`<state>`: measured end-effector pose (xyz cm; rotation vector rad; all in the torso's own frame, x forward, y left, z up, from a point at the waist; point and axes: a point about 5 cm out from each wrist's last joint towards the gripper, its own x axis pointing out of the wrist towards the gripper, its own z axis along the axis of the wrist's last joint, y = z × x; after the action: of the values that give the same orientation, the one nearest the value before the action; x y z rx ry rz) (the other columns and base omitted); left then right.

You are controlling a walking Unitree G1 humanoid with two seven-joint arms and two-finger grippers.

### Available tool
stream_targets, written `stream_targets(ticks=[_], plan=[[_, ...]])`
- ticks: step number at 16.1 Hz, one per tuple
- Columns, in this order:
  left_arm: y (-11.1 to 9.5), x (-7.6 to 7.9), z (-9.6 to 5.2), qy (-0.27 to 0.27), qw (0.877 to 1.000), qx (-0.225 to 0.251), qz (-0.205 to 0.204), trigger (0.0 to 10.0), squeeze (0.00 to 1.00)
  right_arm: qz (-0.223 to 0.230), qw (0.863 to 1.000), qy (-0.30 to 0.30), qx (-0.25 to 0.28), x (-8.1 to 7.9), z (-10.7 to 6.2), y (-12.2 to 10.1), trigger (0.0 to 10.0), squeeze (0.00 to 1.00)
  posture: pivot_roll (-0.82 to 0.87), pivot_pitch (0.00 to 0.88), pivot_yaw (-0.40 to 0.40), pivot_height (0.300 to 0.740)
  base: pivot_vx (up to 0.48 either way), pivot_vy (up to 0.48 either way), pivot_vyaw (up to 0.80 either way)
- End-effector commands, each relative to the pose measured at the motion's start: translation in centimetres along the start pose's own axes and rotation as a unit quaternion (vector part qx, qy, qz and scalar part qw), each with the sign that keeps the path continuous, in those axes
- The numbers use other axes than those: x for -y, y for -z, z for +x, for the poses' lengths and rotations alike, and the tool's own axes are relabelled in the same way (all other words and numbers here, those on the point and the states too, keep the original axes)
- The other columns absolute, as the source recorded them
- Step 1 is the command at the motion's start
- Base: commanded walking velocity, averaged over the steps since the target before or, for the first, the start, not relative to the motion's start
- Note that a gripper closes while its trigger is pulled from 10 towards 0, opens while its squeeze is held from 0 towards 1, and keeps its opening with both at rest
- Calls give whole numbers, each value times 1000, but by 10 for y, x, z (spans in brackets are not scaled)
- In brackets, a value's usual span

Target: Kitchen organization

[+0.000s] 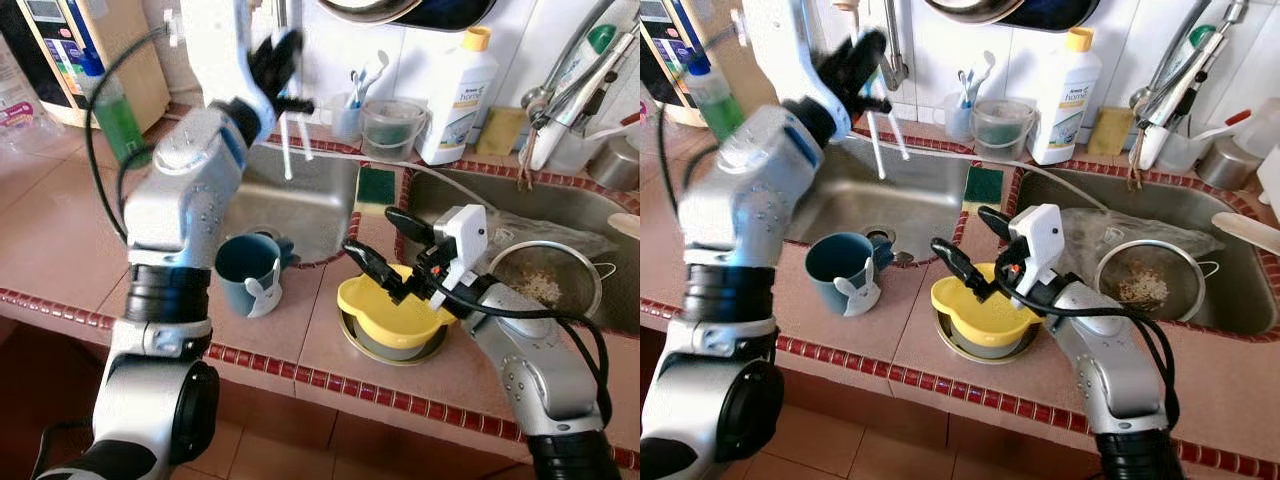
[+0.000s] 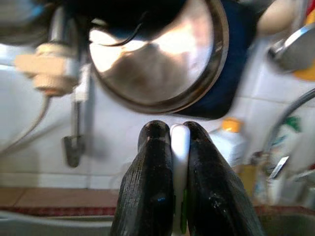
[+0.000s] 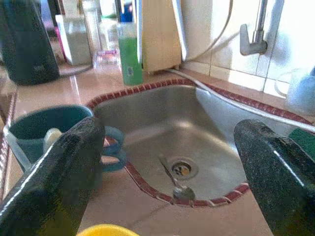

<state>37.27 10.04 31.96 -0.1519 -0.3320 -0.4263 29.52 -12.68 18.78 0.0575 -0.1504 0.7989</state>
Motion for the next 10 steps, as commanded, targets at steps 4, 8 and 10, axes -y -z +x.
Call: stream_targets(ticks=[4, 8, 10], plan=[[18, -8, 7, -4, 997, -11, 80, 10000, 0, 26, 998, 6, 58, -1, 4, -23, 10000, 0, -65, 51, 30, 740, 0, 0, 0], [32, -16, 11, 16, 990, -14, 140, 10000, 0, 54, 994, 17, 89, -2, 2, -35, 10000, 0, -81, 80, 49, 740, 0, 0, 0], [36, -18, 13, 30, 989, -18, 142, 10000, 0, 66, 993, 21, 96, -4, -1, -38, 10000, 0, -88, 99, 60, 740, 0, 0, 0]])
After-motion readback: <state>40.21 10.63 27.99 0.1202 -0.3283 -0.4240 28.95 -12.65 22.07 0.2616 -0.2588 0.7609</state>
